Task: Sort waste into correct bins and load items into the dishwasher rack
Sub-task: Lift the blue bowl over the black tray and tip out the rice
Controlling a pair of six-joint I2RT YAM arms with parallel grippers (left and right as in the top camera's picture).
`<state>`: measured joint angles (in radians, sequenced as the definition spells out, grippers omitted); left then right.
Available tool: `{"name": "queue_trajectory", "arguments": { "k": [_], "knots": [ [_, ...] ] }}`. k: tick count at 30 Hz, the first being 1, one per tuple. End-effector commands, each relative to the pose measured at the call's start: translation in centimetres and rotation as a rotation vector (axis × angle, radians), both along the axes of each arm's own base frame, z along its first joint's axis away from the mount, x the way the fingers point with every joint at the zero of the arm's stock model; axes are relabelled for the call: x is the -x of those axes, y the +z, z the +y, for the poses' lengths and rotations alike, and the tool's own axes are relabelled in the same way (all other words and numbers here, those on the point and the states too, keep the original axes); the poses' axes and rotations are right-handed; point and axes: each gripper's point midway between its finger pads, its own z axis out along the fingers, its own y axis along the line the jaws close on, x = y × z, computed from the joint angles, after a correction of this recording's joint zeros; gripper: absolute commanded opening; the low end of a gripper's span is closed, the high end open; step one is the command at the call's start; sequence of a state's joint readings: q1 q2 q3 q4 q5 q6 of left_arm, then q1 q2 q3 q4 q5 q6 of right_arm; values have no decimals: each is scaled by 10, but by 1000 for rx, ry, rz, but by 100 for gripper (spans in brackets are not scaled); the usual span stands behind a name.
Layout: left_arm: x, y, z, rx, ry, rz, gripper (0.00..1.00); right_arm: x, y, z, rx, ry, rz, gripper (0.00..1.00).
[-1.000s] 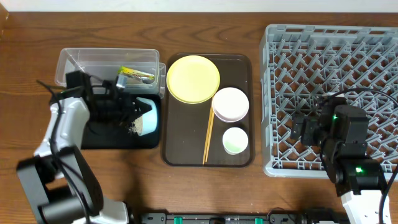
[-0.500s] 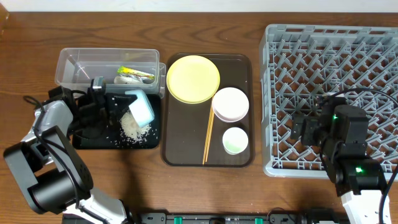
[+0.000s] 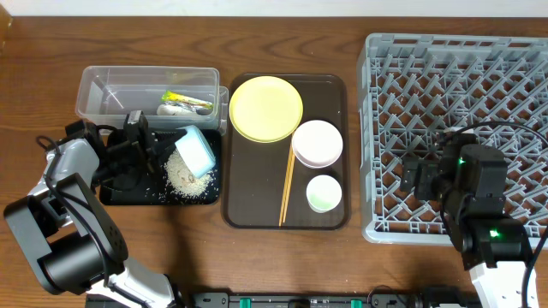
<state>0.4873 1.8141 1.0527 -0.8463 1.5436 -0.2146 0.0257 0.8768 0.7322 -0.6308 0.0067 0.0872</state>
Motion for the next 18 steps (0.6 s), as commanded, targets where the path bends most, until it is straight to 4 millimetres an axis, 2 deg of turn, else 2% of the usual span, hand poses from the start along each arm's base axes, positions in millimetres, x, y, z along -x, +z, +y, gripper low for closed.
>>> {"name": "queue_trajectory", "arguments": {
  "k": [1,11,13,17,18],
  "knots": [
    [0,3,1,59,13,49,6,-3,8,3,-10,4,-17,99],
    [0,3,2,88,18,105,6,-2,8,3,-10,4,-17,99],
    [-4,2,4,47,16,28,6,-2,8,3,-10,4,-16,99],
    [-13,2,9,-102,1,-254,6,-2,7,3,-10,3,-13,99],
    [-13,2,9,-111,0,-271,6,-2,7,3,-10,4,-13,99]
  ]
}}
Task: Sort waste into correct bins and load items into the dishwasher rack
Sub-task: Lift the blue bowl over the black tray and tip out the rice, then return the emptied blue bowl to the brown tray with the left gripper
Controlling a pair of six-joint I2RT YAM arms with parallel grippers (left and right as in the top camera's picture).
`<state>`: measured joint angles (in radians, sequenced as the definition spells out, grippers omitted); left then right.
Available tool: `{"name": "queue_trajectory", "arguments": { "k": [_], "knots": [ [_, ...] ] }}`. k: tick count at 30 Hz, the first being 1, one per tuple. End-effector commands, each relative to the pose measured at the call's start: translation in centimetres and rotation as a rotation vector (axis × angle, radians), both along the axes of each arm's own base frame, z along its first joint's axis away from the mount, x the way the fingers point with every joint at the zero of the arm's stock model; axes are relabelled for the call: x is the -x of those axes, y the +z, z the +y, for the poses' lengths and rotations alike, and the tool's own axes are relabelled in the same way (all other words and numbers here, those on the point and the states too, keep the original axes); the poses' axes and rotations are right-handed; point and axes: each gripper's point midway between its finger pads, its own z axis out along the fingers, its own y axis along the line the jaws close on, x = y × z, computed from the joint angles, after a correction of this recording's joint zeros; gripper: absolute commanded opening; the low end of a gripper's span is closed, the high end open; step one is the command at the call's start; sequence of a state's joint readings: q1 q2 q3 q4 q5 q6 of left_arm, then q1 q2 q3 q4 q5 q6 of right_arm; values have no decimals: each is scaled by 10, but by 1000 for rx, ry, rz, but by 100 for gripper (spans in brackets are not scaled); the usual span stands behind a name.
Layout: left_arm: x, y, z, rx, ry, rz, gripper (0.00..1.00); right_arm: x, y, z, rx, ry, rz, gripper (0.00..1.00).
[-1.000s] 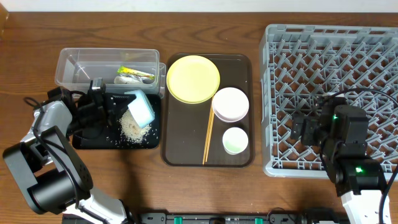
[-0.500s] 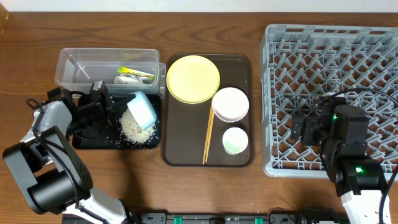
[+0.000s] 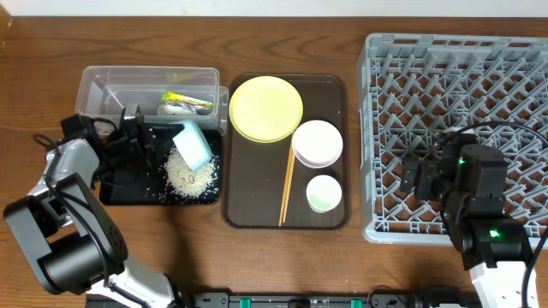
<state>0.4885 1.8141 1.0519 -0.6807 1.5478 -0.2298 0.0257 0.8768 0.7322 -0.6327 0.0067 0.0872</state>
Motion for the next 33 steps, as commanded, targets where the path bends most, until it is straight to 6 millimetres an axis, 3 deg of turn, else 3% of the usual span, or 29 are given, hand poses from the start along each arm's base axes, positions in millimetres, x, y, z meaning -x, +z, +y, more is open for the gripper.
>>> {"name": "queue_trajectory", "arguments": {
  "k": [1,7,13,17,21,28,33],
  "knots": [
    [-1,2,2,-44,-4,-134,6,-2,7,3,-10,4,-15,99],
    [0,2,2,36,6,13,6,-2,7,3,-10,4,-14,99],
    [1,4,0,29,1,-1,6,-2,7,3,-10,4,-12,99],
    [5,18,-14,-27,-38,-100,6,-2,7,3,-10,4,-12,99],
    [13,17,-43,-273,-121,-135,6,-2,7,3,-10,4,-13,99],
    [33,-18,-95,-860,-309,-171,6,-2,7,3,-10,3,-13,99],
    [47,-49,-128,-1157,-463,-204,6,-2,7,3,-10,4,-13,99]
  ]
}}
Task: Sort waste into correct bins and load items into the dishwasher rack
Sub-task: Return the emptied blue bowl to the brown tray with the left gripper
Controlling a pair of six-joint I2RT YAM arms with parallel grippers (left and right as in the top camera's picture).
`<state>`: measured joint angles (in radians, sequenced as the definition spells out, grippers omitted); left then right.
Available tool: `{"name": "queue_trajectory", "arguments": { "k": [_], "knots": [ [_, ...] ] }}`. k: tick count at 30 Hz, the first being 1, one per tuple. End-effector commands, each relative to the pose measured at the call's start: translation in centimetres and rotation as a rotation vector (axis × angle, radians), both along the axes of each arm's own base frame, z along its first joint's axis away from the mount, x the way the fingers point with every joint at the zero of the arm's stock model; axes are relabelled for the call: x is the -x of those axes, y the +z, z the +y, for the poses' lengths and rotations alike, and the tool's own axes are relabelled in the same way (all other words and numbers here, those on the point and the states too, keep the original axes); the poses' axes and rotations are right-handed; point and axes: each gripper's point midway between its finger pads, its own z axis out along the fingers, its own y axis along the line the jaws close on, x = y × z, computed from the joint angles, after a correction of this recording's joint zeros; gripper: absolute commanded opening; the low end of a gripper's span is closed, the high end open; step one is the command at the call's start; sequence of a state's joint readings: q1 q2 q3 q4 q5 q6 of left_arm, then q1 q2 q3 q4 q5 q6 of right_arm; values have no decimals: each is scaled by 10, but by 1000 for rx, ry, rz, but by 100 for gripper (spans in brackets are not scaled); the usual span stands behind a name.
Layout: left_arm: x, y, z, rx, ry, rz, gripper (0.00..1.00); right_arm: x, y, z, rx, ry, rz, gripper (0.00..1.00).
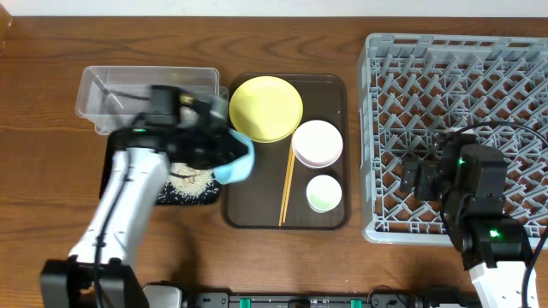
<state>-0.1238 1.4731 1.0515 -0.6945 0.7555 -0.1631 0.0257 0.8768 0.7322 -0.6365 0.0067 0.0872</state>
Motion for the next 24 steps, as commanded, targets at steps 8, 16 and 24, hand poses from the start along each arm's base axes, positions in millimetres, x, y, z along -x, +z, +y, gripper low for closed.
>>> {"name": "queue_trajectory", "arguments": {
  "k": [8,16,24],
  "knots": [
    [4,-60,-41,-472,-178,-157,7,-2,7,3,-10,4,-15,99],
    [9,-81,-58,-492,-229,-137,14,-2,8,3,-10,4,-15,99],
    [5,-64,-61,-474,-222,-177,43,-2,8,3,-10,4,-15,99]
  ]
}}
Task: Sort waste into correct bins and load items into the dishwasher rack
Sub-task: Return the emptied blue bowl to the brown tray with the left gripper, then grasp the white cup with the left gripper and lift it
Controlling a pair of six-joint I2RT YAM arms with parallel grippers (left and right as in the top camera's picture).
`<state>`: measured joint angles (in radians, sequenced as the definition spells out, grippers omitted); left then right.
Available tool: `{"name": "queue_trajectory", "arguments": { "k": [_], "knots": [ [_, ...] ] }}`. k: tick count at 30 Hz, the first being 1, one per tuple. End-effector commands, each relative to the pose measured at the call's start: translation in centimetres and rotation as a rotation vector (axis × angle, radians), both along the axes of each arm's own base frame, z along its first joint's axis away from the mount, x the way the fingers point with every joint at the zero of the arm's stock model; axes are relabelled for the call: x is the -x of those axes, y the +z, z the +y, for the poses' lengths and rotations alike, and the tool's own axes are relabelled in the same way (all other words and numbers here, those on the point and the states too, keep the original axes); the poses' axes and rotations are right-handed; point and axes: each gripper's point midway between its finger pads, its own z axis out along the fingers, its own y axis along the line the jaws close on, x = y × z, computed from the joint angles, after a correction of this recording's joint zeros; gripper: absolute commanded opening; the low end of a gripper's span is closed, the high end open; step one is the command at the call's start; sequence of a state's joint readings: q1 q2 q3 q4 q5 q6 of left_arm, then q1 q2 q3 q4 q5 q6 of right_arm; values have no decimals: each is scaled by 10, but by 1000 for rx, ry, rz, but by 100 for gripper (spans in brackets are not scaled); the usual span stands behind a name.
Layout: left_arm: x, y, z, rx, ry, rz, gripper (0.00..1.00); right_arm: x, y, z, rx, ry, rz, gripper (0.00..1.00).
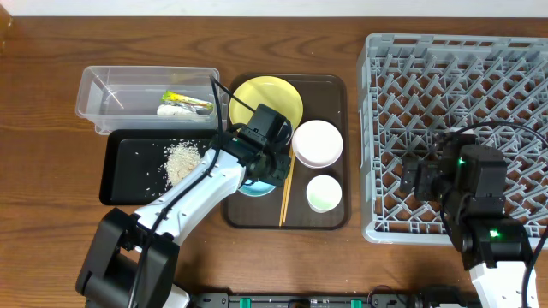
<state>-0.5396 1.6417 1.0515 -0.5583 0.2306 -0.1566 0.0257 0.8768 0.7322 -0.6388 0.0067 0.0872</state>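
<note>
A blue bowl lies on the brown tray, left of the chopsticks. My left gripper is right over the bowl and shut on its rim; the wrist hides most of the bowl. The tray also carries a yellow plate, a white bowl and a small green cup. Spilled rice sits on the black tray. My right gripper hangs over the grey dishwasher rack, fingers parted and holding nothing.
A clear bin with wrappers stands behind the black tray. The left arm stretches from the table's front left across the black tray's corner to the brown tray. The rack fills the right side.
My left gripper has carried the blue bowl from the black tray's right edge onto the brown tray, below the yellow plate. The right arm has not moved.
The blue bowl was tipped over the rice on the black tray, with my left gripper at that tray's left side. Later the gripper held the bowl at the edge between the two trays. Now the bowl is on the brown tray beside the chopsticks.
</note>
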Motion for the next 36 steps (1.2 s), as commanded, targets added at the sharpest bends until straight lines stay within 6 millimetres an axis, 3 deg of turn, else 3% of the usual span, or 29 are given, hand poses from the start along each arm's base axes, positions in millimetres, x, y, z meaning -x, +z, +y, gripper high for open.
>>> {"name": "queue_trajectory", "arguments": {
  "k": [1,6,9,17,23,25,28,29,33,36],
  "knots": [
    [-6,22,-3,22,-4,-52,44,-3,8,3,-10,4,-18,99],
    [2,57,-25,174,-59,-69,48,-3,8,3,-10,4,-18,99],
    [8,60,-32,189,-83,-66,48,-3,8,3,-10,4,-18,99],
    [37,39,-57,157,-177,-2,48,-3,8,3,-10,4,-18,99],
    [46,7,-66,93,-186,59,48,-2,8,3,-11,4,-17,99],
    [48,-5,-66,75,-189,85,41,-2,8,4,-15,8,-17,99],
    [49,-12,-65,64,-174,109,10,-2,8,4,-16,9,-16,99],
    [49,-12,-65,65,-173,107,6,-2,8,4,-16,9,-16,99],
    [41,6,-62,94,-156,68,6,-3,8,4,-15,9,-18,99],
    [30,33,-51,136,-90,25,6,-5,10,4,-16,9,-30,99]
  ]
}}
